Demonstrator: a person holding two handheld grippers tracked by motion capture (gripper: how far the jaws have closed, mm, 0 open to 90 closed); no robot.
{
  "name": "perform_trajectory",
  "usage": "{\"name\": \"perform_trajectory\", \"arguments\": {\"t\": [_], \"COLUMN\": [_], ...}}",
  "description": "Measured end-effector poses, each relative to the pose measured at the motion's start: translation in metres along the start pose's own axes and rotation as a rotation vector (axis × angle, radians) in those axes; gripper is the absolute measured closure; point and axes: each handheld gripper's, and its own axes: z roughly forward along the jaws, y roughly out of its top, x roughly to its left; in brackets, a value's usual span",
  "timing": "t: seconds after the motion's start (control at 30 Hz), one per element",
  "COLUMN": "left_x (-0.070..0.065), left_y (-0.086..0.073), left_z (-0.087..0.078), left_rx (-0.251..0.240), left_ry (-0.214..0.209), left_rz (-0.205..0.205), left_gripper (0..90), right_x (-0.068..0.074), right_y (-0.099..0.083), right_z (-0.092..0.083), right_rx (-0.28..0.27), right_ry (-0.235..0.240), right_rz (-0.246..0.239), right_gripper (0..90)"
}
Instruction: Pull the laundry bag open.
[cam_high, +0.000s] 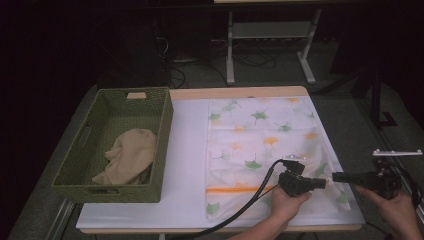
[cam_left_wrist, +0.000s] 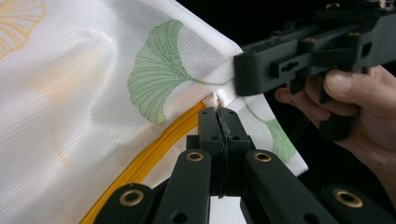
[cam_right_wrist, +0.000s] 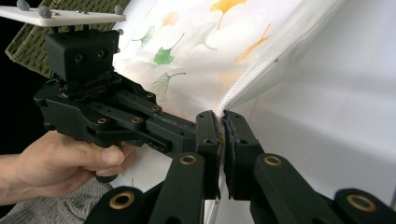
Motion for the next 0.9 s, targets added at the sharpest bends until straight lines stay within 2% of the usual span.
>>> {"name": "perform_trajectory", "arguments": {"t": [0.17, 0.3, 0.9], "left_x": [-0.003, -0.003, 0.002], "left_y": [0.001, 0.005, 0.004], "left_z": [-0.003, -0.002, 0.007], "left_rx": [-0.060, -0.078, 0.015], "left_ry": [0.024, 0.035, 0.024], "left_rz": [-0.006, -0.001, 0.004], "left_gripper": [90.0, 89.9, 89.1], "right_x": [0.000, 0.001, -0.003], "right_y": [0.000, 0.000, -0.002], "right_z": [-0.001, 0.001, 0.003], "right_rx": [-0.003, 0.004, 0.032], "right_ry": [-0.003, -0.008, -0.030], "right_rz": [-0.001, -0.002, 0.011], "right_gripper": [85.0, 85.0, 85.0]}}
